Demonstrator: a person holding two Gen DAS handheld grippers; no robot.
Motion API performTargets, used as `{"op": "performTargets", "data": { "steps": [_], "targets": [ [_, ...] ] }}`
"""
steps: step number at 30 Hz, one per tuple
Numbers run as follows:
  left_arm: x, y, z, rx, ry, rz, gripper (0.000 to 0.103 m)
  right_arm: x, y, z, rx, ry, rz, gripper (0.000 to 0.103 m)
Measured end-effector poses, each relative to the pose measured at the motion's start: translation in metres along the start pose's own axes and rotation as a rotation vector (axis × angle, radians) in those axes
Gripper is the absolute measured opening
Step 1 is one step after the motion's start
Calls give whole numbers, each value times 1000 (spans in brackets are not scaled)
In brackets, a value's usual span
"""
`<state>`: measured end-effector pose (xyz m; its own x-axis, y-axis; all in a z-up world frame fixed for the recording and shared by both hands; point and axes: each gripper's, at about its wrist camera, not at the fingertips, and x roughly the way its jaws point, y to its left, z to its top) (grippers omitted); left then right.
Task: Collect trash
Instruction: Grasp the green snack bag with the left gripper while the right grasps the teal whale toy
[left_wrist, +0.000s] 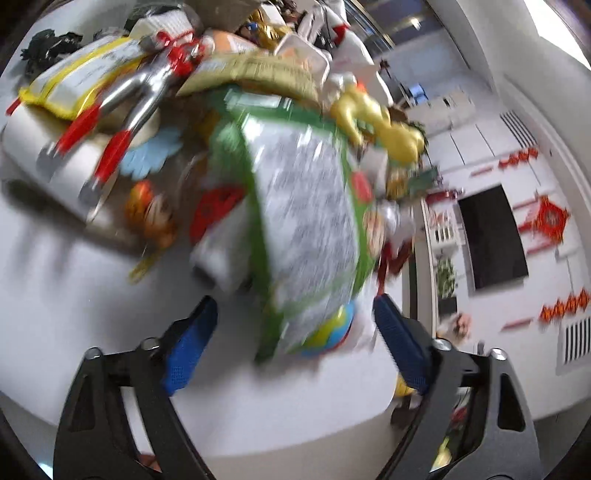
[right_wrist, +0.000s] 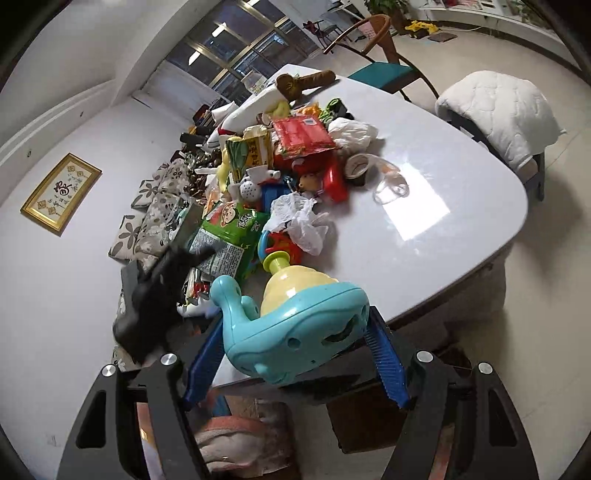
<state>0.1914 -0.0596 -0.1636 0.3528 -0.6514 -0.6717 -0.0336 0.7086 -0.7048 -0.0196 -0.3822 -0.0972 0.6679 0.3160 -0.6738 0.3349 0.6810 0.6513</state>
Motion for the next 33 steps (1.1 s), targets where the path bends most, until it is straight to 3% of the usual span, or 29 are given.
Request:
{"op": "performTargets", "data": {
  "steps": [1, 3, 6, 8, 17, 21, 27, 33],
  "targets": [
    [1, -1, 4, -11, 3, 1, 57, -2, -4, -3, 0, 1, -4, 72],
    [1, -1, 9, -25, 22, -50, 43, -2, -8, -5, 11, 3, -3, 72],
    [-5, -10, 10, 22, 34, -40, 36, -2, -10, -6, 20, 6, 5, 72],
    [-14, -11, 7, 25, 46, -79, 26, 0, -8, -5, 18, 10, 16, 72],
    [-67, -11, 4, 25, 4, -207, 24, 10, 3, -1, -16, 47, 52, 71],
    [-105, -7, -7, 79, -6, -256, 24, 11, 15, -6, -79, 79, 59, 72],
    [-162, 12, -74, 195, 62, -269, 24, 17, 18, -31, -135, 190, 60, 72],
    [-164, 63, -147, 80, 188, -243, 24, 41, -11, -76, -134, 359, -4, 71]
  ]
}}
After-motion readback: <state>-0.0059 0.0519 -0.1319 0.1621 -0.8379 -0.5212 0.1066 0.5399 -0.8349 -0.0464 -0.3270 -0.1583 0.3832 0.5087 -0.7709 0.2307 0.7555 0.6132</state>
